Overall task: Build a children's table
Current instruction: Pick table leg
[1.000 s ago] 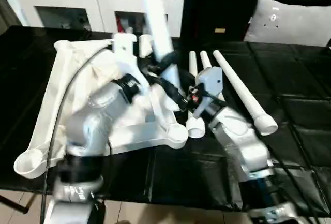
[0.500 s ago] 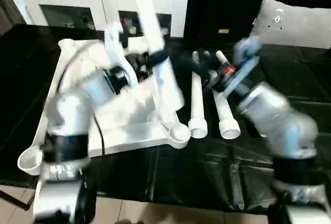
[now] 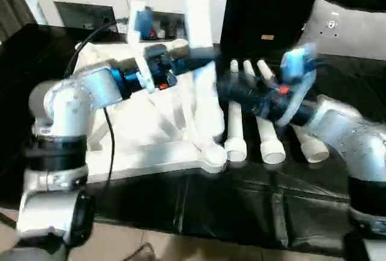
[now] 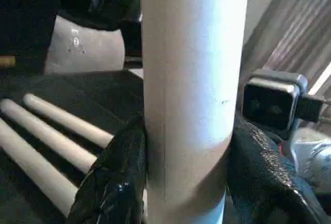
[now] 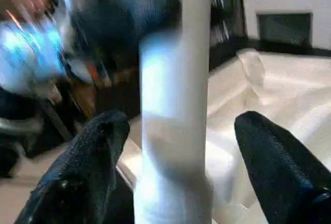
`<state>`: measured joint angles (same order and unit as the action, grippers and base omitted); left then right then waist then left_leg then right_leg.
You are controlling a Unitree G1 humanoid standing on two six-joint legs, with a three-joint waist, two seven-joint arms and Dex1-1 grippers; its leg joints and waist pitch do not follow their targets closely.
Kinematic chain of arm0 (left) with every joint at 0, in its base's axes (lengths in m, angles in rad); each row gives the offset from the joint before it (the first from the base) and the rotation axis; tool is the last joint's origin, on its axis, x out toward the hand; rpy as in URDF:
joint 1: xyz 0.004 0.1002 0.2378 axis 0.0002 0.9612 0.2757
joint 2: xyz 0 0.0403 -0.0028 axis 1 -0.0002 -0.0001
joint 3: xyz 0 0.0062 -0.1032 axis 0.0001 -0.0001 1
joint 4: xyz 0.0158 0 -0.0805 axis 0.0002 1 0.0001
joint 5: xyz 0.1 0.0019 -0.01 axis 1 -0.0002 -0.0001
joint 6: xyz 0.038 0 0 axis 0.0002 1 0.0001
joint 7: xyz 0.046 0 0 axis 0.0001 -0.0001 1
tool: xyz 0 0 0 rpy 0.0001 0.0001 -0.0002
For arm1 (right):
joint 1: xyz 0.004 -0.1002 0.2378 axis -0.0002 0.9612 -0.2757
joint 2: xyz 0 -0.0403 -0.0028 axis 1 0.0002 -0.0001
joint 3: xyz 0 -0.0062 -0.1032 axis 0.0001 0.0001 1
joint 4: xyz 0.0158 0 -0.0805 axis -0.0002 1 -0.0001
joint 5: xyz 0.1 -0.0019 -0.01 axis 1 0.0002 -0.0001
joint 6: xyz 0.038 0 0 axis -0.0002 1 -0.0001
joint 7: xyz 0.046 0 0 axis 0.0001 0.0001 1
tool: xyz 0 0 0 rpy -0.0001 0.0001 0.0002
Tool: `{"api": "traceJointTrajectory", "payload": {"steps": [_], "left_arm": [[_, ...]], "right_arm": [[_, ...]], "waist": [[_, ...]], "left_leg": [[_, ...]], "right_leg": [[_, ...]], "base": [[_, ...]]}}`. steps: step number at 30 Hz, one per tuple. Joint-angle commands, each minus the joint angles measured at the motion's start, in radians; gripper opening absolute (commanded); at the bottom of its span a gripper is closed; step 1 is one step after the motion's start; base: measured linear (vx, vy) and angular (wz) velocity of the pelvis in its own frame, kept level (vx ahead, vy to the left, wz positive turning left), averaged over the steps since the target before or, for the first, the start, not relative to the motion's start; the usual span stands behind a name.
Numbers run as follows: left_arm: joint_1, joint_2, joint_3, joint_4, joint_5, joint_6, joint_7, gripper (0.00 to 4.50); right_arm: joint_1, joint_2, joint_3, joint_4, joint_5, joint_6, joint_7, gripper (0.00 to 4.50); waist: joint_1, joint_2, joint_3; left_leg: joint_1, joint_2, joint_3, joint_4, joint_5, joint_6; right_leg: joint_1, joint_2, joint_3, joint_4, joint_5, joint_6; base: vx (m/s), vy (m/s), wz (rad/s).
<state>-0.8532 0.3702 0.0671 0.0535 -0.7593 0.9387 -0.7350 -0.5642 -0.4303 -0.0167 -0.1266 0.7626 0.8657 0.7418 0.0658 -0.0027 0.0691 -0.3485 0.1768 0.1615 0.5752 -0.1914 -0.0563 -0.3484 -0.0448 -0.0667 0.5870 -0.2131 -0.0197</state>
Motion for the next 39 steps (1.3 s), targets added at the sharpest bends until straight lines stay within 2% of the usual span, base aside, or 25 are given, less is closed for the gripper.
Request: {"api": "traceJointTrajectory", "payload": {"steps": [1,2,3,4,5,6,7,8,9,10,11,12,14,16,18,20,28,29,39], "left_arm": [[-0.007,0.014,-0.051,-0.023,0.042,-0.032,-0.042,1.86],[-0.009,0.021,-0.079,-0.032,0.062,-0.043,-0.057,1.86],[-0.010,0.023,-0.087,-0.034,0.068,-0.046,-0.061,1.86],[-0.012,0.025,-0.094,-0.034,0.074,-0.051,-0.065,1.86],[-0.013,0.025,-0.107,-0.035,0.082,-0.058,-0.071,1.86],[-0.013,0.025,-0.107,-0.035,0.082,-0.058,-0.071,1.86],[-0.013,0.029,-0.131,-0.042,0.097,-0.079,-0.084,1.86],[-0.013,0.029,-0.131,-0.042,0.097,-0.079,-0.084,1.86],[-0.015,0.029,-0.138,-0.041,0.100,-0.088,-0.093,1.86],[-0.015,0.029,-0.138,-0.041,0.100,-0.088,-0.093,1.86],[-0.016,0.028,-0.137,-0.039,0.102,-0.092,-0.098,1.86],[-0.014,0.023,-0.135,-0.034,0.110,-0.105,-0.099,1.86],[-0.011,0.019,-0.134,-0.030,0.115,-0.113,-0.101,1.86],[-0.009,0.019,-0.137,-0.027,0.122,-0.119,-0.105,1.86],[-0.006,0.018,-0.139,-0.024,0.126,-0.122,-0.107,1.86],[-0.007,0.016,-0.139,-0.025,0.117,-0.121,-0.113,1.86],[-0.002,0.014,-0.155,-0.047,0.110,-0.119,-0.146,1.86],[0.003,0.017,-0.162,-0.055,0.114,-0.121,-0.160,1.86],[0.005,0.006,-0.163,-0.074,0.102,-0.110,-0.175,1.86]], "right_arm": [[-0.014,-0.004,0.035,0.010,-0.045,0.015,-0.025,3.80],[-0.023,0.007,0.046,0.022,-0.059,0.023,-0.042,3.80],[-0.026,0.011,0.049,0.025,-0.062,0.025,-0.046,3.80],[-0.029,0.013,0.051,0.029,-0.066,0.025,-0.048,3.80],[-0.032,0.018,0.057,0.035,-0.068,0.027,-0.049,3.80],[-0.032,0.018,0.057,0.035,-0.068,0.027,-0.049,3.80],[-0.028,0.017,0.070,0.033,-0.067,0.024,-0.035,3.80],[-0.028,0.017,0.070,0.033,-0.067,0.024,-0.035,3.80],[-0.026,0.015,0.080,0.032,-0.070,0.010,-0.020,3.80],[-0.026,0.015,0.080,0.032,-0.070,0.010,-0.020,3.80],[-0.026,0.016,0.082,0.032,-0.074,0.002,-0.014,3.80],[-0.026,0.022,0.078,0.035,-0.077,-0.005,-0.013,3.80],[-0.024,0.031,0.071,0.036,-0.073,-0.004,-0.013,3.80],[-0.021,0.037,0.067,0.035,-0.070,-0.002,-0.016,3.80],[-0.016,0.042,0.065,0.035,-0.069,0.000,-0.019,3.80],[-0.006,0.048,0.063,0.034,-0.063,0.002,-0.023,3.80],[0.004,0.064,0.053,0.047,-0.063,-0.002,-0.022,3.80],[0.006,0.066,0.055,0.047,-0.066,-0.002,-0.022,3.51],[0.014,0.071,0.064,0.047,-0.073,0.003,-0.019,2.79]], "waist": [[0.010,0.000,-0.079],[0.006,-0.009,-0.086],[0.005,-0.010,-0.090],[0.006,-0.013,-0.098],[0.008,-0.014,-0.100],[0.010,-0.013,-0.103],[0.010,-0.018,-0.100],[0.015,-0.016,-0.095],[0.019,-0.013,-0.090],[0.019,-0.014,-0.087],[0.022,-0.012,-0.084],[0.023,-0.010,-0.082],[0.023,-0.012,-0.077],[0.025,-0.006,-0.074],[0.024,-0.009,-0.074],[0.023,-0.007,-0.073],[0.024,-0.008,-0.076],[0.024,-0.008,-0.076],[0.025,-0.010,-0.080]], "left_leg": [[0.005,0.051,-0.008,-0.047,0.007,0.019],[-0.008,0.047,-0.011,-0.041,0.090,0.026],[-0.008,0.045,-0.010,-0.036,0.112,0.034],[-0.012,0.039,-0.007,-0.023,0.149,0.054],[-0.021,0.037,-0.006,-0.018,0.175,0.078],[-0.021,0.036,-0.005,-0.015,0.179,0.089],[-0.030,0.036,-0.004,-0.012,0.169,0.101],[-0.031,0.039,-0.003,-0.013,0.130,0.099],[-0.026,0.042,-0.001,-0.016,0.077,0.088],[-0.026,0.043,-0.001,-0.018,0.053,0.080],[-0.022,0.046,-0.001,-0.021,0.017,0.060],[-0.019,0.048,0.000,-0.022,0.000,0.050],[-0.017,0.049,0.000,-0.028,-0.053,0.016],[-0.012,0.050,-0.001,-0.031,-0.085,-0.006],[-0.012,0.049,-0.001,-0.033,-0.103,-0.016],[-0.011,0.049,-0.002,-0.035,-0.124,-0.026],[-0.018,0.046,-0.004,-0.036,-0.127,-0.027],[-0.018,0.045,-0.004,-0.035,-0.127,-0.026],[-0.021,0.044,-0.002,-0.032,-0.096,-0.013]], "right_leg": [[0.038,-0.099,0.060,-0.042,-0.065,-0.187],[0.043,-0.090,0.059,-0.021,0.082,-0.201],[0.039,-0.088,0.059,-0.012,0.141,-0.210],[0.038,-0.087,0.061,0.001,0.243,-0.230],[0.037,-0.087,0.059,0.011,0.313,-0.249],[0.035,-0.087,0.058,0.013,0.333,-0.256],[0.034,-0.087,0.058,0.014,0.338,-0.263],[0.029,-0.090,0.058,0.011,0.291,-0.264],[0.024,-0.091,0.058,0.003,0.208,-0.261],[0.024,-0.092,0.058,-0.001,0.165,-0.257],[0.022,-0.093,0.058,-0.007,0.090,-0.247],[0.019,-0.093,0.059,-0.011,0.056,-0.241],[0.018,-0.095,0.060,-0.022,-0.057,-0.214],[0.013,-0.095,0.060,-0.029,-0.129,-0.197],[0.012,-0.095,0.060,-0.033,-0.166,-0.181],[0.007,-0.095,0.058,-0.037,-0.206,-0.167],[0.006,-0.095,0.057,-0.038,-0.214,-0.153],[0.005,-0.095,0.057,-0.039,-0.213,-0.152],[0.008,-0.093,0.056,-0.033,-0.157,-0.167]], "base": [[0.000,0.000,0.00],[0.000,0.000,0.00],[0.000,0.000,0.00],[0.000,0.000,0.00],[0.000,0.000,0.00],[0.000,0.000,0.00],[0.000,0.000,0.00],[0.000,0.000,0.00],[0.000,0.000,0.00],[0.000,0.000,0.00],[0.000,0.000,0.00],[0.000,0.000,0.00],[-0.062,-0.003,0.02],[-0.025,0.000,0.01],[0.000,0.000,0.00],[0.000,0.000,0.00],[0.000,0.000,0.00],[0.000,0.000,0.00],[0.000,0.000,0.00]]}}
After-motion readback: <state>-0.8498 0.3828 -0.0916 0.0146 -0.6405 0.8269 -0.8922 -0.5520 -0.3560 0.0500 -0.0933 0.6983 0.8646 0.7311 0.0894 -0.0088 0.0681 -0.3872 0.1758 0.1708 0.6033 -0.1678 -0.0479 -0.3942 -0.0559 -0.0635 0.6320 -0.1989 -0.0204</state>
